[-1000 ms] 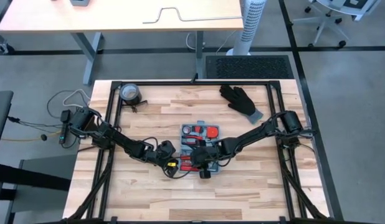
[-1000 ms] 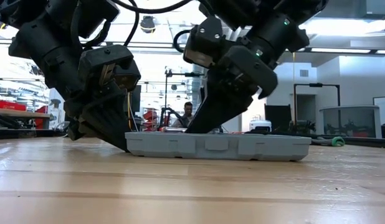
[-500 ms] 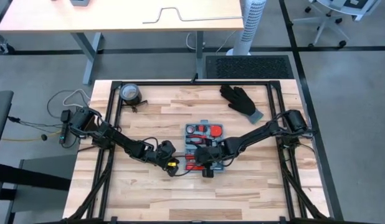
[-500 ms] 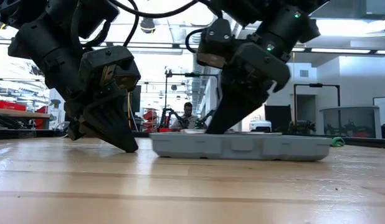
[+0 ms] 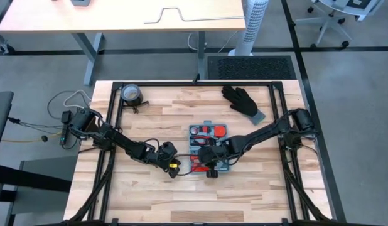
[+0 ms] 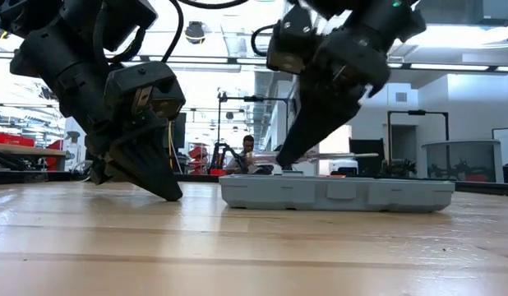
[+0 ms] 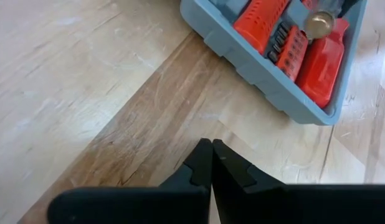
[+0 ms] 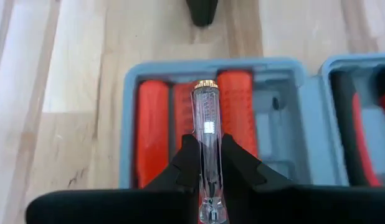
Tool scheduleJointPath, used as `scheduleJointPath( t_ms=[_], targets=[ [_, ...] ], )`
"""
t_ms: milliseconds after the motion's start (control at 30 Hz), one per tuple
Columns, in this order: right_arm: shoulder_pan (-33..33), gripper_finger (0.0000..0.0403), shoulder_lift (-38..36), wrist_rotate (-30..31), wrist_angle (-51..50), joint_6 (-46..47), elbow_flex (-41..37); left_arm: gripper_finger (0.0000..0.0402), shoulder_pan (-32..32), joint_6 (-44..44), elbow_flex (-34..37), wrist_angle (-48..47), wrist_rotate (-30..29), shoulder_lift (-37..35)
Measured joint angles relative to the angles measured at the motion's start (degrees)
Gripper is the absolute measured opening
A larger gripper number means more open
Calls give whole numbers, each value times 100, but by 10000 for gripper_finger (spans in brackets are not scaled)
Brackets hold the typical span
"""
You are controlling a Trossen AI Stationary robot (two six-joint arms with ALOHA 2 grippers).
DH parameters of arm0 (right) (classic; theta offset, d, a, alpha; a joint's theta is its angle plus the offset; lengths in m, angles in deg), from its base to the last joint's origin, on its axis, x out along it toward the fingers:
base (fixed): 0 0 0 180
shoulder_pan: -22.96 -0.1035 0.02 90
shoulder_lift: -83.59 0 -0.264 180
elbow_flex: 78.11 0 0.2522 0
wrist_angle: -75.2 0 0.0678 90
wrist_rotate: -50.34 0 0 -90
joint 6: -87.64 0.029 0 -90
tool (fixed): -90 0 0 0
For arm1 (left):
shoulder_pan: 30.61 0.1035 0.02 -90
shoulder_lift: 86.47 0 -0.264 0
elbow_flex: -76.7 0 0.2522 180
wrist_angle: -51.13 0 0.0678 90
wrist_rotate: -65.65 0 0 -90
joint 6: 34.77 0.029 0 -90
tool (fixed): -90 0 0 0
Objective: Prefit tool cases
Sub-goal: Put the transparent screwdriver into the gray toolbox
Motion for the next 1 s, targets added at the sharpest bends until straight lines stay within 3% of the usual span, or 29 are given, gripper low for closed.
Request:
scheduleJointPath(
  t_ms=[333, 900, 1000],
  targets=[
    [552, 43, 40, -180, 66, -262, 13, 0, 0, 33, 2, -7, -27, 1],
    [727, 44, 396, -431, 755, -140, -208, 0, 4, 52, 2, -15, -23, 0],
    [745, 84, 385, -446, 759, -2, -209, 0, 4, 52, 2, -17, -18, 0]
  ],
)
